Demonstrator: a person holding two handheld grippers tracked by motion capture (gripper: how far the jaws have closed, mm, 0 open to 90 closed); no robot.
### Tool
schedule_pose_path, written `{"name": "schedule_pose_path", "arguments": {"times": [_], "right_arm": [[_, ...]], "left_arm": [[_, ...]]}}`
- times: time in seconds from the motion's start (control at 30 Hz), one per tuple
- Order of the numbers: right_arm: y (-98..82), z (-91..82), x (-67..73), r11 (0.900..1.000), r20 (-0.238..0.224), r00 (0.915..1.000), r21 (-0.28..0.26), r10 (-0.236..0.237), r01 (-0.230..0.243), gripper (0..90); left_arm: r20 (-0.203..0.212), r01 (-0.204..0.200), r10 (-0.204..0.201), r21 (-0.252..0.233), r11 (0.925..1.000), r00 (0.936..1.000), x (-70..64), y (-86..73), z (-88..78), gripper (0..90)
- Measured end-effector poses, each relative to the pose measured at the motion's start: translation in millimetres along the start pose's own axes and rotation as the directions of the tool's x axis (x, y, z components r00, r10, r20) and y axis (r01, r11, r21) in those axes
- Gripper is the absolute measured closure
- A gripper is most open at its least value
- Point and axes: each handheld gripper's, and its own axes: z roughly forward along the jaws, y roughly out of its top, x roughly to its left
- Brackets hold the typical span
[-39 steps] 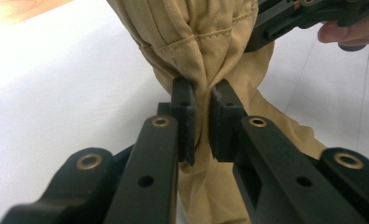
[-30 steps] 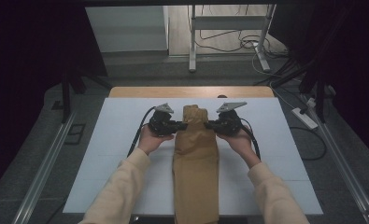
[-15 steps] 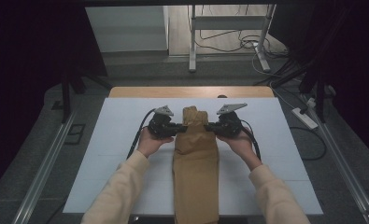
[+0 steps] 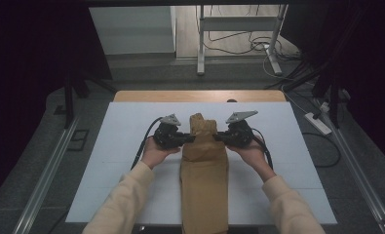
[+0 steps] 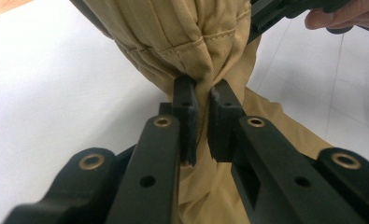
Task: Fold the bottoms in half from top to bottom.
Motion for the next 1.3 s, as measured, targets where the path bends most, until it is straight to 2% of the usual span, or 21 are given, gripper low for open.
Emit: {"name": "schedule_pose_path", "arguments": {"times": [0.4,0.73,1.3], "right_arm": [[-10.5,-6.1,11.8,1.0,-0.016,0.9998,0.026,-0.009,0.009,83.3],[-20.4,-10.9,21.2,1.0,-0.027,0.9996,0.012,0.004,-0.004,83.3],[-44.3,-19.1,45.9,1.0,-0.052,0.9985,0.012,-0.014,0.015,83.2]], "left_arm": [[0.025,-0.008,0.008,-0.001,1.0,0.9996,-12.2,-10.8,-0.9,82.9],[0.037,-0.015,0.015,0.003,0.9999,0.9992,-20.5,-17.3,-2.7,83.0],[0.075,-0.034,0.032,0.021,0.9992,0.9966,-37.6,-37.4,-3.0,83.0]]}}
